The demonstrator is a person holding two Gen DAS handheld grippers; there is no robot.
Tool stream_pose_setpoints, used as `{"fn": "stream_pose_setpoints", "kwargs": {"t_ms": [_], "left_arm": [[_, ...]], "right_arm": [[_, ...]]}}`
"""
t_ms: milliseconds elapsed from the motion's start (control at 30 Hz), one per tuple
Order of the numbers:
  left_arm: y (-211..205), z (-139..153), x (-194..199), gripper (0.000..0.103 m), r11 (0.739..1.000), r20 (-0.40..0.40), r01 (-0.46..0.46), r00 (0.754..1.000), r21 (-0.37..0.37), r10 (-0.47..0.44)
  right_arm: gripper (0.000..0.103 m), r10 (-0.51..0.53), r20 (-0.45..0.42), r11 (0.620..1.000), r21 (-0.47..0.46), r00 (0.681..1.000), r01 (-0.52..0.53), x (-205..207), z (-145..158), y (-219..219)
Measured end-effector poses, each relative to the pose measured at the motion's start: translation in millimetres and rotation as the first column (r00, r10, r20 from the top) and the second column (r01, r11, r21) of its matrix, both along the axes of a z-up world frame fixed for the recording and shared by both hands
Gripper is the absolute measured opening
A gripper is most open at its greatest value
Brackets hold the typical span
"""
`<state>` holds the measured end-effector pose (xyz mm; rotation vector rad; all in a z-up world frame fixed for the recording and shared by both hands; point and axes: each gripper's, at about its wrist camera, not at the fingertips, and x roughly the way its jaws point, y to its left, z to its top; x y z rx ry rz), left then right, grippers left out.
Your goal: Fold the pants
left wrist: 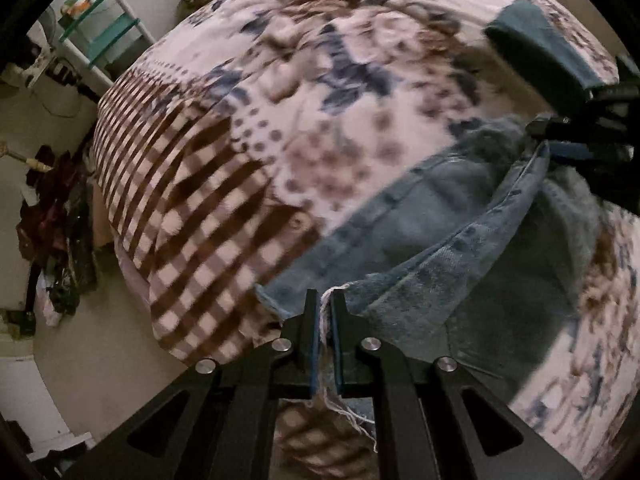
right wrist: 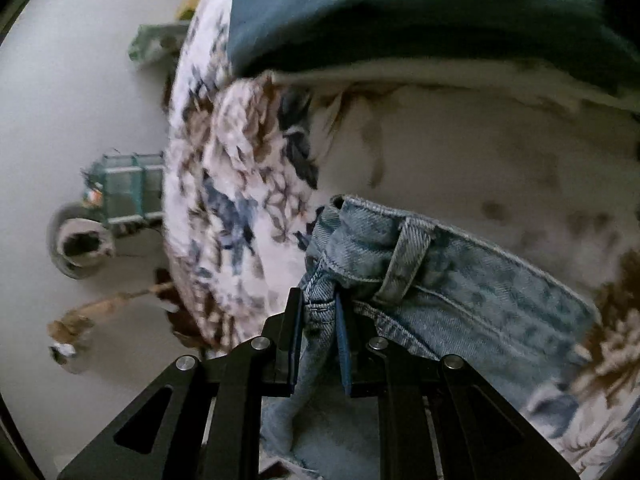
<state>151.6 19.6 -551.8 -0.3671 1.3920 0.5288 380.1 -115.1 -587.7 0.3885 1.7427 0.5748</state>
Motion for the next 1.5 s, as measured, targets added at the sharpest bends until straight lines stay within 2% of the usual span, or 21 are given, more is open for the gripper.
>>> {"fn": "stream_pose_setpoints", "kwargs": {"t_ms": [200, 300, 333, 367, 400, 433, 467, 533, 667, 800, 833, 867, 900, 933, 1033, 1133, 1267, 1300, 1333, 1433, 1500], "left_arm": [[23, -19, -2, 0.004, 0.999, -0.002, -0.038, 0.999, -0.035, 0.038], [43, -26, -19, 0.008, 0.985, -0.011, -0.124, 0.992, -0.124, 0.123], [53, -25, -28, 0.010, 0.971, 0.007, -0.172, 0.984, -0.168, 0.176], [62, -22, -38, 0.017, 0.955, 0.028, -0.210, 0.975, -0.207, 0.221], [71, -18, -47, 0.024, 0.940, 0.046, -0.246, 0.964, -0.236, 0.263], [77, -14, -54, 0.048, 0.930, 0.060, -0.266, 0.955, -0.253, 0.289], [83, -10, -61, 0.081, 0.921, 0.075, -0.281, 0.947, -0.269, 0.311], [89, -2, -70, 0.089, 0.911, 0.095, -0.302, 0.936, -0.282, 0.339], [81, -1, -69, 0.089, 0.918, 0.107, -0.280, 0.941, -0.281, 0.320], [60, -21, -42, 0.089, 0.934, 0.087, -0.231, 0.961, -0.272, 0.263], [57, -26, -35, 0.074, 0.943, 0.082, -0.218, 0.966, -0.251, 0.245], [56, -33, -29, 0.034, 0.948, 0.076, -0.213, 0.969, -0.235, 0.237], [58, -40, -26, 0.015, 0.943, 0.073, -0.221, 0.967, -0.249, 0.246], [64, -48, -27, 0.009, 0.935, 0.050, -0.256, 0.960, -0.246, 0.276], [82, -55, -35, 0.004, 0.920, 0.047, -0.327, 0.938, -0.218, 0.344], [92, -56, -45, 0.004, 0.909, 0.042, -0.355, 0.927, -0.219, 0.372], [94, -51, -51, 0.006, 0.892, 0.063, -0.368, 0.916, -0.262, 0.396], [93, -48, -55, 0.007, 0.884, 0.073, -0.376, 0.909, -0.279, 0.410], [94, -47, -59, 0.014, 0.875, 0.082, -0.380, 0.904, -0.299, 0.420], [93, -48, -57, 0.020, 0.857, 0.100, -0.386, 0.892, -0.342, 0.442], [92, -52, -55, 0.023, 0.850, 0.117, -0.375, 0.889, -0.370, 0.443]], "right_arm": [[0.017, 0.062, 0.023, 0.994, -0.095, 0.998, -0.060, 8, -11, 41], [0.031, 0.165, 0.025, 0.976, -0.145, 0.986, -0.160, 7, -10, 62], [0.049, 0.180, 0.025, 0.975, -0.138, 0.983, -0.175, 6, -6, 65], [0.072, 0.187, 0.028, 0.977, -0.108, 0.982, -0.183, 3, 2, 66], [0.082, 0.192, 0.034, 0.977, -0.096, 0.981, -0.188, 1, 9, 63], [0.086, 0.197, 0.046, 0.977, -0.089, 0.979, -0.192, -2, 17, 61], [0.086, 0.198, 0.060, 0.978, -0.079, 0.978, -0.193, -7, 26, 55], [0.086, 0.185, 0.064, 0.980, -0.090, 0.981, -0.179, -14, 35, 43], [0.086, 0.098, 0.060, 0.990, -0.106, 0.993, -0.092, -28, 43, -10], [0.086, 0.015, 0.023, 0.989, -0.146, 1.000, -0.011, -38, 36, -67], [0.086, 0.002, 0.020, 0.986, -0.166, 1.000, 0.002, -38, 34, -77], [0.086, -0.005, 0.024, 0.982, -0.190, 1.000, 0.009, -37, 33, -89], [0.086, -0.001, 0.034, 0.982, -0.190, 0.999, 0.007, -35, 33, -93], [0.084, 0.012, 0.049, 0.982, -0.191, 0.999, -0.003, -32, 34, -94], [0.071, 0.101, 0.120, 0.975, -0.210, 0.988, -0.074, -16, 40, -81], [0.071, 0.259, 0.189, 0.948, -0.237, 0.947, -0.212, 1, 43, -38], [0.070, 0.497, 0.165, 0.841, -0.333, 0.852, -0.426, 18, 17, 28], [0.062, 0.546, 0.169, 0.809, -0.363, 0.821, -0.463, 17, 13, 40], [0.031, 0.593, 0.183, 0.779, -0.378, 0.784, -0.500, 14, 12, 52], [0.022, 0.655, 0.254, 0.739, -0.411, 0.711, -0.534, -3, 29, 71], [0.022, 0.647, 0.307, 0.754, -0.392, 0.698, -0.527, -5, 44, 77]]}}
